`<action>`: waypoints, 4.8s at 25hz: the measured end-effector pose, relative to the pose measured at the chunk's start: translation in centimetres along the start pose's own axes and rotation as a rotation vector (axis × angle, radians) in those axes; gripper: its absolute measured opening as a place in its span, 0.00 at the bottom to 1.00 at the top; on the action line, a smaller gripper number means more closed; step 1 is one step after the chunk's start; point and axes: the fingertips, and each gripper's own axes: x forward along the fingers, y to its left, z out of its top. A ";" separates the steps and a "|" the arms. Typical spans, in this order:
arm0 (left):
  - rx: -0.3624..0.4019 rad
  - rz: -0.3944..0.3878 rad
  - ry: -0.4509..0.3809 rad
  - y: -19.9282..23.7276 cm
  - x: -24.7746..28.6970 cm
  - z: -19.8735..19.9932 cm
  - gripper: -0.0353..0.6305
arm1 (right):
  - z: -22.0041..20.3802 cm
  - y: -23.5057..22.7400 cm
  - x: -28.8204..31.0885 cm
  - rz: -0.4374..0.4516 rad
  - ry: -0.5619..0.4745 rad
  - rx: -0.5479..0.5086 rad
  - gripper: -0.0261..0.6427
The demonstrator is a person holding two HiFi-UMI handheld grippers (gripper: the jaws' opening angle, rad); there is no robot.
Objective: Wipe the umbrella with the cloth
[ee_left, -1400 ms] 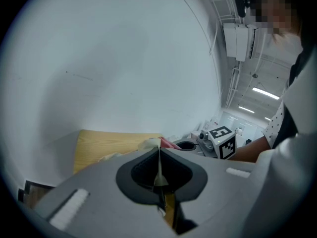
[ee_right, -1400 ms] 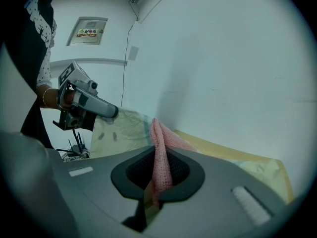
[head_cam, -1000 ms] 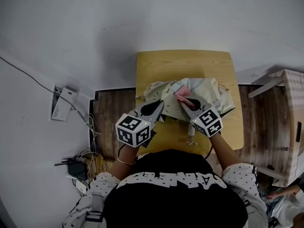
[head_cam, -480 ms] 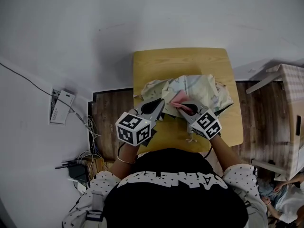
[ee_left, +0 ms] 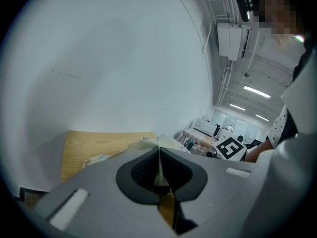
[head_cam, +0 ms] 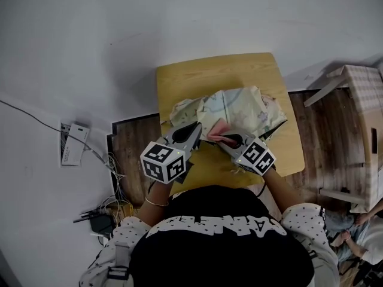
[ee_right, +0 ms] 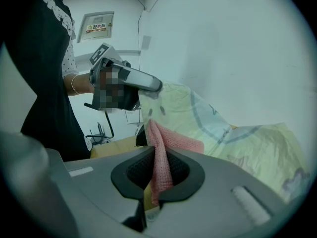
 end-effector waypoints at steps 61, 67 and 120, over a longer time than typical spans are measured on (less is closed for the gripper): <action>0.261 -0.235 0.210 -9.6 17.2 -5.5 0.06 | 0.2 -8.0 -17.7 -0.516 -0.323 0.208 0.09; 0.266 -0.217 0.245 -9.3 18.3 -6.7 0.06 | -0.2 -8.2 -18.3 -0.526 -0.320 0.216 0.09; 0.097 -0.222 0.081 -7.6 4.8 -3.5 0.33 | 8.5 -6.2 -13.1 -0.424 -0.396 0.059 0.09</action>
